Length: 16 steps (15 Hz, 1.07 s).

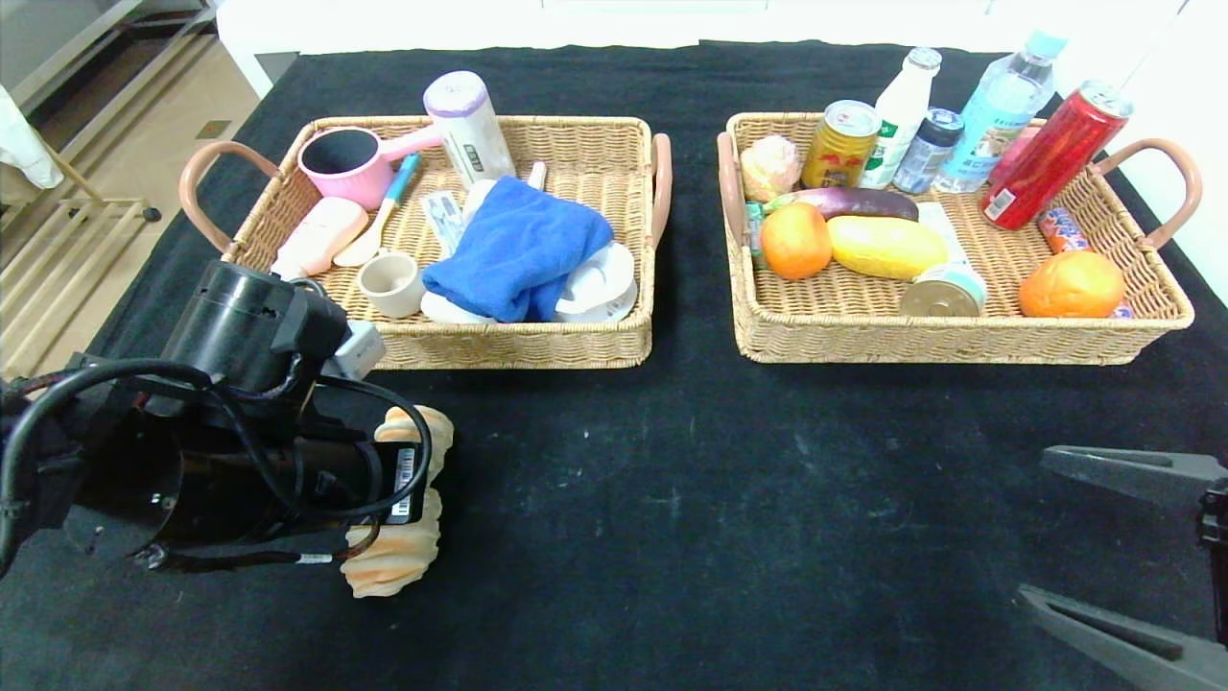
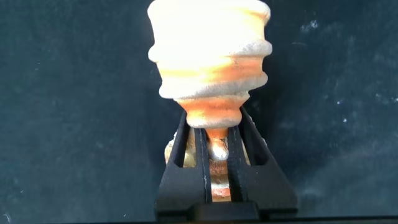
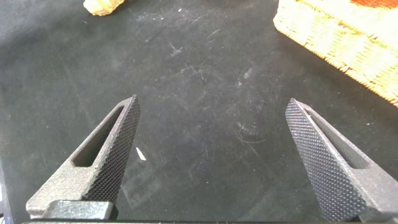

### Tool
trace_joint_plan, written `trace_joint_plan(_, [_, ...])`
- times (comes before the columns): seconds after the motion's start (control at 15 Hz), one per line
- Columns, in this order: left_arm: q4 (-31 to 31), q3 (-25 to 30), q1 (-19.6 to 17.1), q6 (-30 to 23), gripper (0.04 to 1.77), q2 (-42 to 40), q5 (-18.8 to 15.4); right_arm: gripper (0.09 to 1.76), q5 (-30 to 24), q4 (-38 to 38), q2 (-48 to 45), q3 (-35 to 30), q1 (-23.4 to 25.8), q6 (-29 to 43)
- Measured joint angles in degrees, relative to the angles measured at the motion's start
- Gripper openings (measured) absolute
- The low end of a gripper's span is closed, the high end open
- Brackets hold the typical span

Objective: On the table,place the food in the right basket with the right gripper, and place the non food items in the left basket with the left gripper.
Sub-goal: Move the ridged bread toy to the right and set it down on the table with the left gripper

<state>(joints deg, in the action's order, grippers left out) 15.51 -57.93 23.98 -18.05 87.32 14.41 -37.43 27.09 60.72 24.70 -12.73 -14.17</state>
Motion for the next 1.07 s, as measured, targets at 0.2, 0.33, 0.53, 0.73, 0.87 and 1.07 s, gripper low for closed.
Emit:
trace_joint_plan(0.2, [0.0,-1.7,2.1,0.4,0.27,-3.4,-0.5,1.71,0.3,-0.1,-0.3,0.6,0.2,0.2])
trace_joint_plan(0.33, [-0.1,-3.4,5.6,0.7,0.27,-5.4,-0.7,1.71,0.7,-0.7,-0.3,1.6,0.8,0.4])
trace_joint_plan(0.53, [-0.9,-5.3,10.6,0.4,0.27,-6.4,-2.1,1.71,3.9,-2.6,-0.6,3.7,1.3,0.6])
trace_joint_plan(0.73, [-1.3,-6.2,15.8,0.3,0.26,-5.7,-3.8,1.71,5.7,-6.3,-1.0,6.1,2.1,0.8])
trace_joint_plan(0.87, [-1.3,-7.9,19.1,0.3,0.26,-3.9,-4.0,1.71,5.9,-7.7,-1.4,7.3,2.6,0.8])
trace_joint_plan(1.07, [-1.5,-12.3,22.5,0.1,0.26,0.3,-4.1,1.71,5.9,-7.8,-2.1,7.8,2.9,0.8])
